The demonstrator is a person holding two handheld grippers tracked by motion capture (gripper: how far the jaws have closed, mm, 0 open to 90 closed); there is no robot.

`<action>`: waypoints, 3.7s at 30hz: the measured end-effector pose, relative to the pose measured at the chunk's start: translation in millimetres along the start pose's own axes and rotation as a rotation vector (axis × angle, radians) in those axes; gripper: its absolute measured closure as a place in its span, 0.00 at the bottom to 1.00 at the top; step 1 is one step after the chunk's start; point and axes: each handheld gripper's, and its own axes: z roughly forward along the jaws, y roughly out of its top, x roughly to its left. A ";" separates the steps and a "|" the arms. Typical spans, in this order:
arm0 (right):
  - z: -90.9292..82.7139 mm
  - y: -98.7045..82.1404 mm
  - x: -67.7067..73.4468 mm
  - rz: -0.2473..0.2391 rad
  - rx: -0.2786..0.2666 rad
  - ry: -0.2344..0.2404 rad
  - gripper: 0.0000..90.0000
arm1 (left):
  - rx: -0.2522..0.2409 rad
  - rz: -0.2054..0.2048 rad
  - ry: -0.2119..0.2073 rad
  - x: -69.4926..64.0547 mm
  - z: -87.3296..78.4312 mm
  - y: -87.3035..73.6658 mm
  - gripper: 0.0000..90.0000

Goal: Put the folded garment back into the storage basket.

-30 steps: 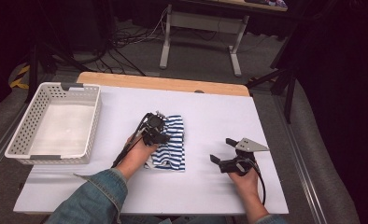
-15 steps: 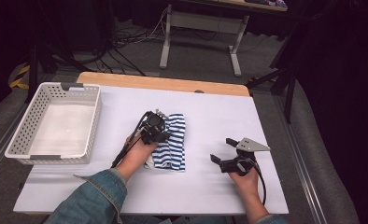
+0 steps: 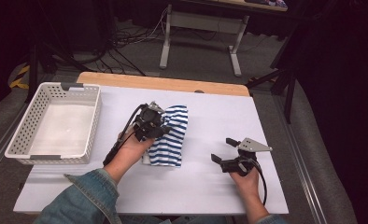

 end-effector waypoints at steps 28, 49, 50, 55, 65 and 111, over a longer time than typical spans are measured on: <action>-0.1 0.0 0.4 0.032 -0.017 0.068 0.00 | -0.082 -0.009 0.089 42.6 -99.7 -1.3 0.79; -0.8 0.0 -0.6 0.037 -0.005 0.068 0.05 | -0.060 -0.036 0.190 78.4 -149.2 -9.7 0.79; -1.0 -0.1 -1.0 0.040 -0.005 0.068 0.05 | -0.060 -0.037 0.193 79.6 -151.1 -10.2 0.79; -1.6 0.0 -1.2 0.043 -0.001 0.061 0.06 | -0.067 -0.055 0.210 89.0 -164.7 -14.1 0.79; -1.4 0.0 -1.0 0.040 -0.006 0.070 0.05 | -0.036 -0.066 0.273 112.7 -188.0 -20.5 0.79; -0.3 0.5 1.3 0.021 -0.010 0.085 0.04 | 0.124 -0.164 0.214 188.2 -183.9 -104.7 0.79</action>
